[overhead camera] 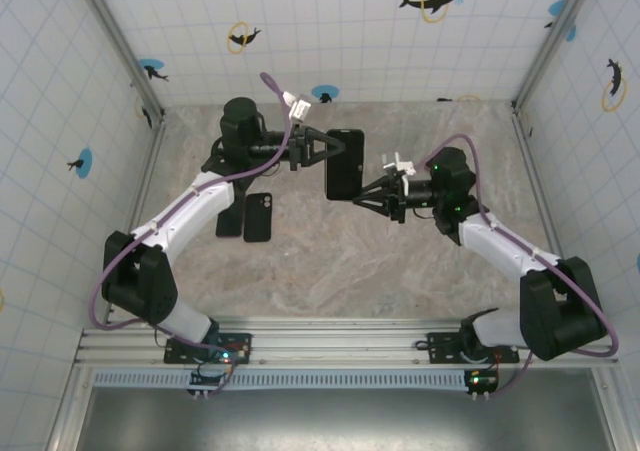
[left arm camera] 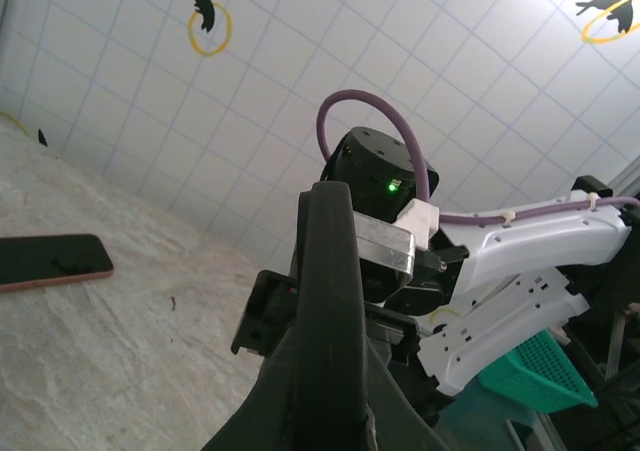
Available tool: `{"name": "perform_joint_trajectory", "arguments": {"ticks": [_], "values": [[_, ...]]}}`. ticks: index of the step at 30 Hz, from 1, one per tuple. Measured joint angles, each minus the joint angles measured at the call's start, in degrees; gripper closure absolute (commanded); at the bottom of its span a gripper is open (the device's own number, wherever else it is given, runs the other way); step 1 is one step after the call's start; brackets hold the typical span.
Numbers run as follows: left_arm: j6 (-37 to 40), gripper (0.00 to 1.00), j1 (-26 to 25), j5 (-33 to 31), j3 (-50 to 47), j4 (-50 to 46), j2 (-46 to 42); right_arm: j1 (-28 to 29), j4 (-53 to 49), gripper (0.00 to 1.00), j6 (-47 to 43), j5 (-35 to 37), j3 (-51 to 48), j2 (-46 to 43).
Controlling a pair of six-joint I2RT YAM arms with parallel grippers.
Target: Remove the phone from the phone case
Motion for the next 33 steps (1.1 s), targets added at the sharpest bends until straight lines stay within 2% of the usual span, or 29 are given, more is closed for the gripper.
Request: {"name": "perform_joint_trajectory", "arguments": {"ticks": [10,20,29,33], "values": [[-1.6,1.00,0.5,2.0,0.0,2.2,0.0,0.4,-2.8,0.88,-1.6,-1.9,2.0,0.8],[-1.7,1.00,0.5,3.4,-0.1,2.4,0.0,0.7,-9.3,0.93,-8.5,-2.2,4.0,1.0],[-1.4,1.00,1.0,4.2,-0.1,2.3,0.0,1.7,-26.1,0.94,-21.9,1.7,9.9,1.1],[-1.3,1.00,1.0,4.7,-0.1,1.6,0.0,2.3,-30.4,0.94,-26.3,3.5,11.0,1.1]]}}
